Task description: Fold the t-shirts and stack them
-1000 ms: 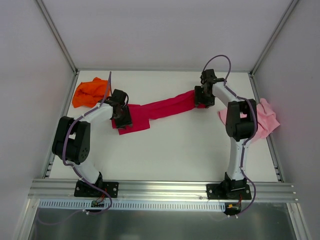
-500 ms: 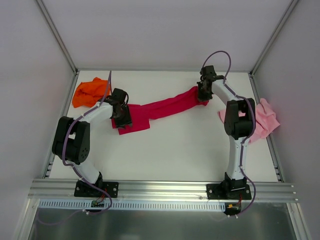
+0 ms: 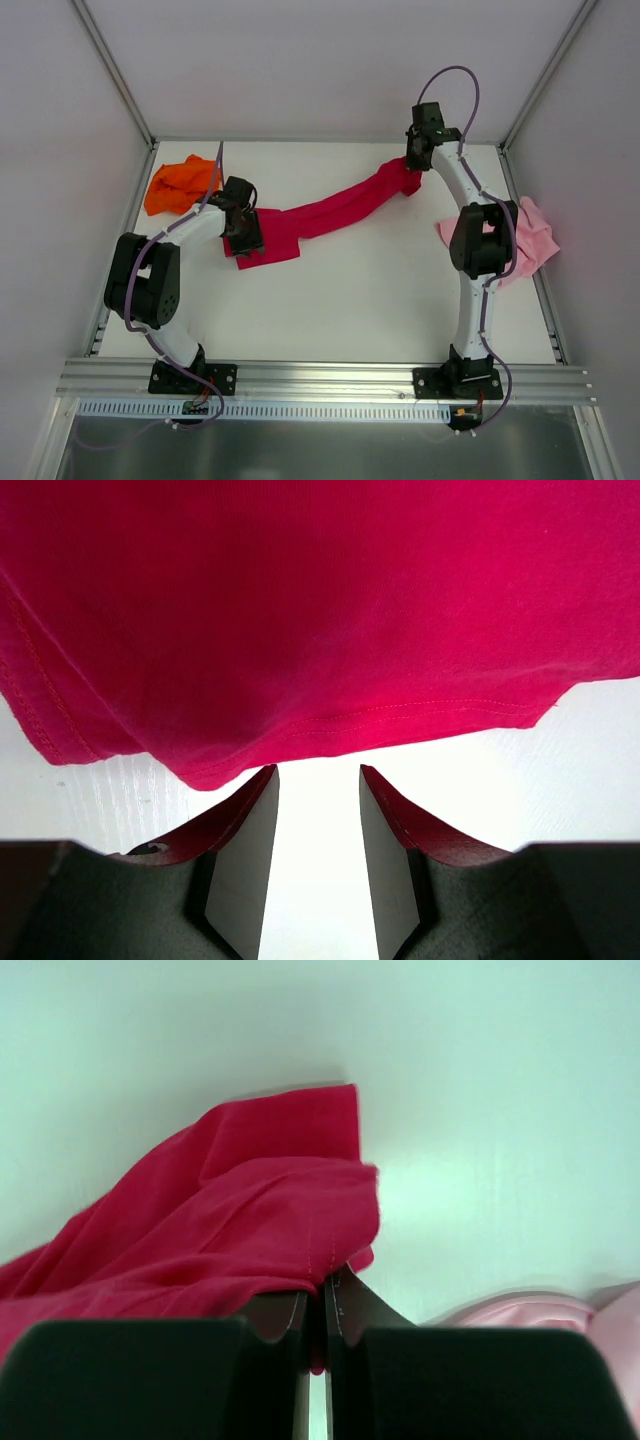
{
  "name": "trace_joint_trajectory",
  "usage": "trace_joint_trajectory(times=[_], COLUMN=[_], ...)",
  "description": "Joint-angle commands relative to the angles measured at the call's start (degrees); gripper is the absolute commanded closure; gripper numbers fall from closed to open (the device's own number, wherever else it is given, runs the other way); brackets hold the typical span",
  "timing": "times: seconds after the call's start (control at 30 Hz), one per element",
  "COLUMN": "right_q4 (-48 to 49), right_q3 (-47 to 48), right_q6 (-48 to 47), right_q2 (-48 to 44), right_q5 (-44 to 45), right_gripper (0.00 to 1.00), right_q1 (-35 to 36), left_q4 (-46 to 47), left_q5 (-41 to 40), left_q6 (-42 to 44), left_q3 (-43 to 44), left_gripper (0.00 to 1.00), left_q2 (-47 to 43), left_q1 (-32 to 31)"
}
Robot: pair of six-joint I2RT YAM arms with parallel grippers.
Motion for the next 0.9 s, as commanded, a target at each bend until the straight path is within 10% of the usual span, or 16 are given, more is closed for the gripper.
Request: trace_joint_trajectory(times=[0.0, 0.13, 0.27, 0.4, 0.7, 0.87], right_q4=[-1.5, -1.3, -2.7, -4.4, -6.2, -5.1], right_q3=[4.8, 5.4, 6.4, 5.8, -2.1, -5.7], right_q6=[-1.5, -2.1, -0.3, 1.9, 3.5, 0.4], right_q2=[-0.6, 0.6, 1.7, 1.9, -5.2, -8.1], right_q5=[9.3, 16.1, 23.9, 26.4, -9.0, -10.4], right_gripper=[0.99, 0.76, 0.17, 0.14, 0.24, 0.28], right_q1=[-0.6, -0.6, -0.7, -0.6, -0.1, 1.2], left_q4=[-1.0, -1.3, -1.9, -2.0, 2.5, 4.1], left_q5=[0.0, -0.1, 0.1, 0.0, 3.2, 4.4], left_q6=[1.6, 1.9, 2.2, 2.1, 0.4, -1.1], left_q3=[1.1, 0.9, 0.8, 0.7, -0.5, 4.8], left_gripper=[0.62, 0.62, 0.62, 0.62, 0.62, 0.61], left_q2=[-1.1, -1.4, -1.5, -1.9, -4.0, -2.0], left_q1=[0.0, 0.0, 0.0, 0.0, 0.0, 0.0])
